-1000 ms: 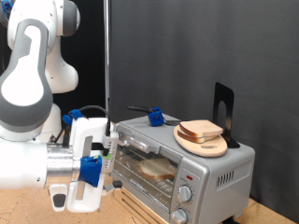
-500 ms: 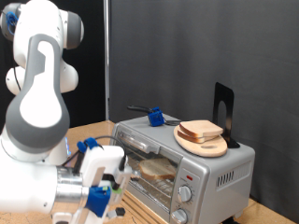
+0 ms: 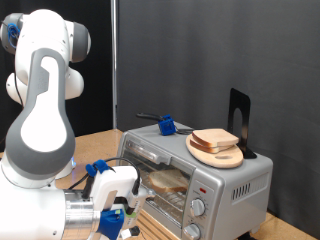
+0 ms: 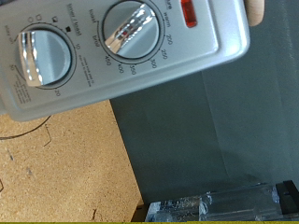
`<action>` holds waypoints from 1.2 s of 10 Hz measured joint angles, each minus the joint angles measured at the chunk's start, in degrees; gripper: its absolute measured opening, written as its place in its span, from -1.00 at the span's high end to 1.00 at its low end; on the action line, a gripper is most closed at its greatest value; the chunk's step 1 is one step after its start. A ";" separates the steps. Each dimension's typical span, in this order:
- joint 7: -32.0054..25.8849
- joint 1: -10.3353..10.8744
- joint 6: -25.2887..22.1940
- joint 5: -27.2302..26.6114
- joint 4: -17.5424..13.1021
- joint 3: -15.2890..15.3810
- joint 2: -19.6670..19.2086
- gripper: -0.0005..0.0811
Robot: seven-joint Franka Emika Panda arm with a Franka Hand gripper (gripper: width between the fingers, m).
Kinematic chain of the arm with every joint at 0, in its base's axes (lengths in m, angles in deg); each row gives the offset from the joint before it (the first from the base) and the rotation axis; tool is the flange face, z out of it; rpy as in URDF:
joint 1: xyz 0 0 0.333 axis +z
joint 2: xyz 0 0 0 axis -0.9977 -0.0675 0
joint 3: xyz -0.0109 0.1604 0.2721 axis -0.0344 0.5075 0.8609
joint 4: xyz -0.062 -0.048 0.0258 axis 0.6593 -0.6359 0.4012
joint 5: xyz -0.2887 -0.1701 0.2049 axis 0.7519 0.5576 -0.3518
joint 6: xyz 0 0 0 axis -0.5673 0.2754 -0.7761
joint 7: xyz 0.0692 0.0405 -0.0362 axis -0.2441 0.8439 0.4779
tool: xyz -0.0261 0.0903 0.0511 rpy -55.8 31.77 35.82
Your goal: Make a piece of toast with the oven
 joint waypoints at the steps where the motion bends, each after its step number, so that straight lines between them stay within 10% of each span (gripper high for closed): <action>1: 0.48 0.00 0.14 -0.87 -0.18 0.27 -0.37 -0.68; 12: -3.27 0.35 2.25 -2.68 -4.98 2.52 -8.75 -0.68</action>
